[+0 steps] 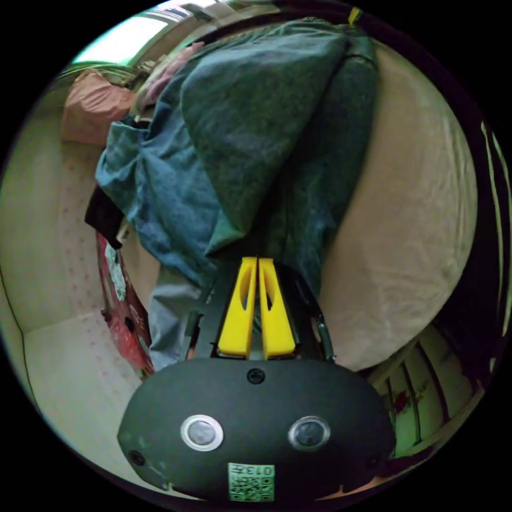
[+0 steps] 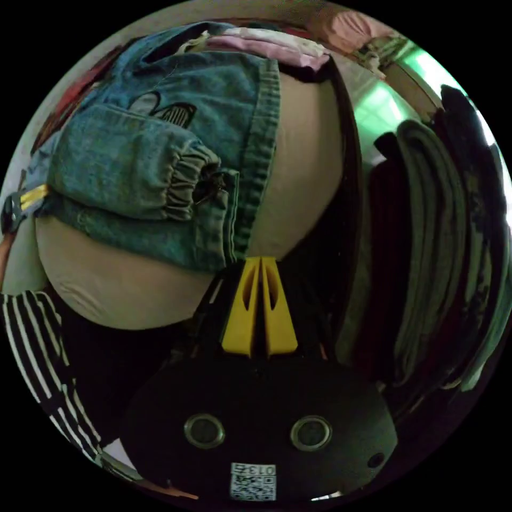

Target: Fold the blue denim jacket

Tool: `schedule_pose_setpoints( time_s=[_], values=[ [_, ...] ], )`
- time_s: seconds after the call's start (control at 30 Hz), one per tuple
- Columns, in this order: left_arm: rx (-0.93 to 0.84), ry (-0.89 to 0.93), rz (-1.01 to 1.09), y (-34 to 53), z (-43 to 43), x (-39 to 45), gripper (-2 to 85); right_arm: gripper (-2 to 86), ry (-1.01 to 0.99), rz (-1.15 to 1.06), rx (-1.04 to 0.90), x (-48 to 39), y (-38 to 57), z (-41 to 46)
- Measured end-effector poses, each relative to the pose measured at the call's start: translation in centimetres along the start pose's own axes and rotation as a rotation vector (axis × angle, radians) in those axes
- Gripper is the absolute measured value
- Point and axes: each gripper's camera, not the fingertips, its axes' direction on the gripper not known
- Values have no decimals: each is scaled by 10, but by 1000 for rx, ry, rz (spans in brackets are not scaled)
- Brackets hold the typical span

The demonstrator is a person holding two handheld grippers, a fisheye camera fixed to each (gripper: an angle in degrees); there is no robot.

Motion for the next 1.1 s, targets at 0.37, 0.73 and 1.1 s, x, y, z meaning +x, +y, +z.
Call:
schedule_pose_setpoints(
  time_s=[0.37, 0.73, 1.1],
  values=[
    [192, 241, -567, 40, -23, -88, 59, 103, -392, 245, 322, 1, -18, -5],
    [42, 390, -590, 6, 17, -100, -3, 66, -224, 180, 214, -16, -40, -10],
    [245, 276, -635, 22, -25, -133, -3, 47, -98, -74, 496, -59, -83, -61]
  ],
)
